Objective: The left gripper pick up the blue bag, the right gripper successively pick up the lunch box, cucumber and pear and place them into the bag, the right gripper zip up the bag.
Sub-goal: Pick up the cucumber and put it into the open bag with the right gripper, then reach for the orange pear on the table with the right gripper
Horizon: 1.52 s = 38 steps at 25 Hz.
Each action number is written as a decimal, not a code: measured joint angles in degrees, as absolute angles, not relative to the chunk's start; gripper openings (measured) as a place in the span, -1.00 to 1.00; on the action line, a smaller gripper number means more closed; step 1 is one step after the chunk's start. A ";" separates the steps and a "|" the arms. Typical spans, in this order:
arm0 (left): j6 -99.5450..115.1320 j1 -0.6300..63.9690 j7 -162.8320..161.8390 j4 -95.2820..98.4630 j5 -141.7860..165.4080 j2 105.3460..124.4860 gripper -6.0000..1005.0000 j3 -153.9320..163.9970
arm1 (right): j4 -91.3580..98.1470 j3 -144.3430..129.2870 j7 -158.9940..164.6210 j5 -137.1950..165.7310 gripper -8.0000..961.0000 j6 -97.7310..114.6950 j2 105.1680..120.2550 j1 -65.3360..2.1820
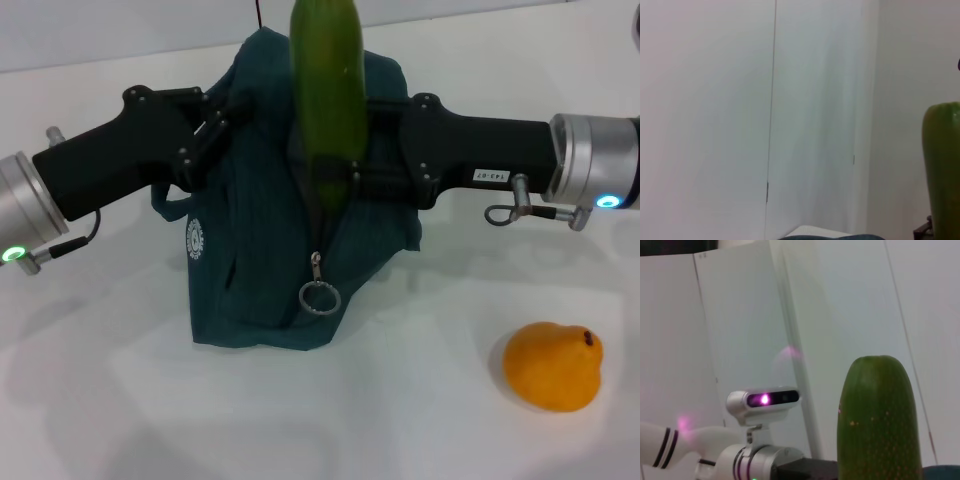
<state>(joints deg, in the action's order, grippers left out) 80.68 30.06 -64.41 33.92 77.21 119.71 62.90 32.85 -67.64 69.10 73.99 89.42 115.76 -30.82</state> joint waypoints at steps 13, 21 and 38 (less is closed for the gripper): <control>80.68 30.15 -64.23 33.40 77.15 119.71 -0.90 62.93 | 32.78 -68.39 69.14 73.44 0.42 88.05 115.95 -30.84; 80.68 29.84 -64.08 33.40 77.15 119.70 -0.90 62.68 | 35.98 -67.07 65.53 72.04 0.65 93.11 115.24 -27.19; 80.68 29.23 -63.89 30.57 77.46 119.70 -0.90 63.00 | 34.28 -43.70 46.47 88.75 0.63 121.23 109.03 -6.34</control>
